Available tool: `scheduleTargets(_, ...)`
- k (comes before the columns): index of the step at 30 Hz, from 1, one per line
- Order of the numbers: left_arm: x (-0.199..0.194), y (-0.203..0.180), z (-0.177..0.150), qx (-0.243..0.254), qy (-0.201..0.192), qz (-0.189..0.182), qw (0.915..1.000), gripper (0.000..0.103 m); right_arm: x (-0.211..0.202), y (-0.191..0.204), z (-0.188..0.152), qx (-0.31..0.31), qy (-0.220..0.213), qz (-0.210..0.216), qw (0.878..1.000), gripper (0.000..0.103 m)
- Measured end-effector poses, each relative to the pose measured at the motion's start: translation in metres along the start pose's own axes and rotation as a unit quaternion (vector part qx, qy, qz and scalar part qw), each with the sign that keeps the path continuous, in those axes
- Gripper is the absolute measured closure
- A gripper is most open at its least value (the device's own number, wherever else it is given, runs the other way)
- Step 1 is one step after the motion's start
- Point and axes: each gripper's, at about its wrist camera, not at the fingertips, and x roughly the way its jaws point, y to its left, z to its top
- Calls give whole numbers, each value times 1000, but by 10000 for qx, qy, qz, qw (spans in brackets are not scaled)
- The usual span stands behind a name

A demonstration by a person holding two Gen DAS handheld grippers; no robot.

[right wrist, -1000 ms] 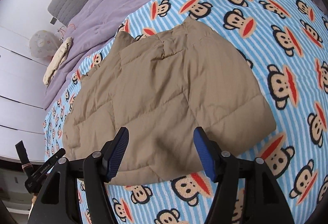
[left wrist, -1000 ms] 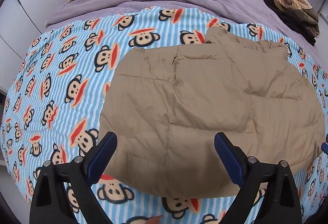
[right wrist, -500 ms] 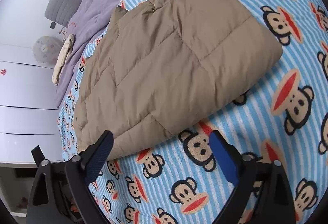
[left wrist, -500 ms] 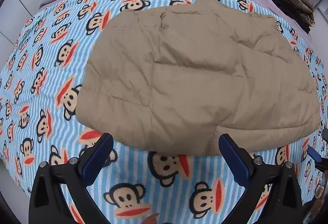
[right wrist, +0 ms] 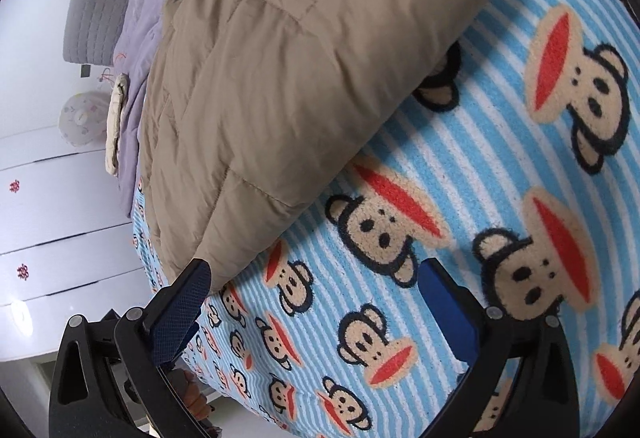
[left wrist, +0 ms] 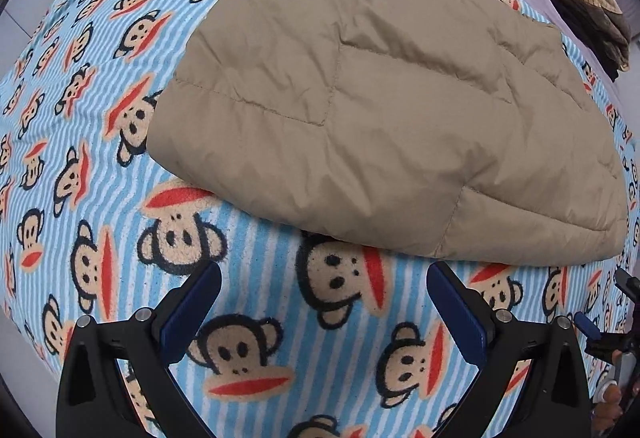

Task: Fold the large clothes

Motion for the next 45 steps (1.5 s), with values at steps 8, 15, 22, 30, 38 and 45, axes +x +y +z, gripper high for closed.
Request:
scheduleTargets(8, 5, -4, -7, -88, 5, -59, 9999, 0, 4, -11, 3, 185, -55, 80, 9998, 0)
scheduleTargets(15, 14, 29, -6, -877, -62, -1251, 9882, 0, 6, -14, 6, 265, -80, 261, 9993, 0)
scheduleTargets(22, 35, 74, -3, -1833, -48, -2266, 9566, 0, 10, -9, 18, 326, -136, 654, 9972, 0)
scheduleTargets(30, 62, 71, 18, -2064, -68, -2653, 9418, 0, 26, -4, 36, 502, -182, 1086, 9926, 0)
scheduleTargets(38, 87, 59, 58, -2437, -209, -2846, 9269, 0, 56, 17, 66, 361, -146, 1383, 9896, 0)
scheduleTargets(45, 105, 46, 82, -2834, -239, -2521, 9250, 0, 83, 20, 93, 639, -242, 1408, 9877, 0)
